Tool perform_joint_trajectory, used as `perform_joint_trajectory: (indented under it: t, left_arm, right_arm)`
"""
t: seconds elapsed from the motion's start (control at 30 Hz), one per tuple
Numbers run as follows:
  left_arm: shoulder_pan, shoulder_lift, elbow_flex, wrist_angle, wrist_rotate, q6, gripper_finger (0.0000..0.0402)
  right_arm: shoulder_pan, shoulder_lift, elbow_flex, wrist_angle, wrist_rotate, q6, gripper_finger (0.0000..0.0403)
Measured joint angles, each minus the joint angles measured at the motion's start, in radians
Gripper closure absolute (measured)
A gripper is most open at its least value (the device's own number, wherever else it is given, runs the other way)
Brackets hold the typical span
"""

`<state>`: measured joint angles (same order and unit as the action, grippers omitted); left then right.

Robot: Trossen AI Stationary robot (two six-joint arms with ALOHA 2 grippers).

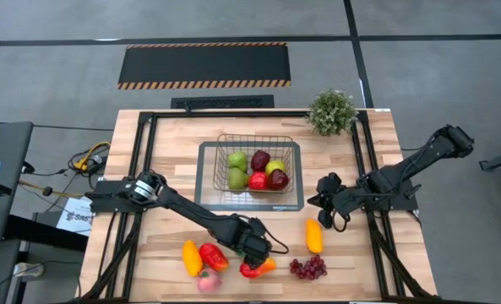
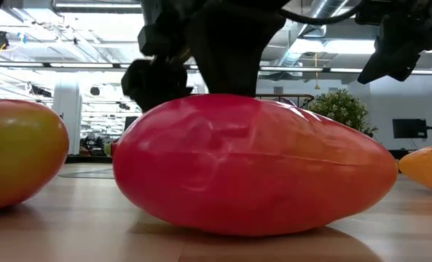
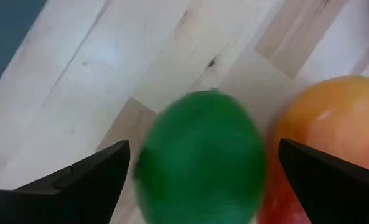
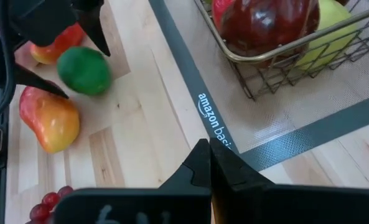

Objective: Build produce basket
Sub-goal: Put the dark green lime into the bin

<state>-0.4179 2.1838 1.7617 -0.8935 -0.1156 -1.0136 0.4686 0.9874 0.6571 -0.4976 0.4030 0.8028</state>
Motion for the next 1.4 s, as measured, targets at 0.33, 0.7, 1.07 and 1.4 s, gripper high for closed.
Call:
perform_joint_trajectory:
  t: [0.33,0.7,1.07,1.4]
  left_arm:
    - [0.001,0.000,-0.065,0.021,0.007,0.052,0.0016]
    - [0.025,-0.003,-0.077,0.012,0.052,0.052,0.0088]
    - [0.090,-0.097,-0.075,-0.062,0.077,0.092,0.0095]
    - [0.230,-0.332,-0.075,-0.111,-0.122,0.043,0.0095]
  right_arm:
    - [-0.042,0.000,0.000,0.004,0.000,0.000,0.0396]
    - [-0.046,0.000,0.000,0.004,0.000,0.000,0.0396]
    - [-0.046,0.000,0.000,-0.001,0.000,-0.021,0.0396]
    - [-0.046,0.000,0.000,0.003,0.001,-0.026,0.0396]
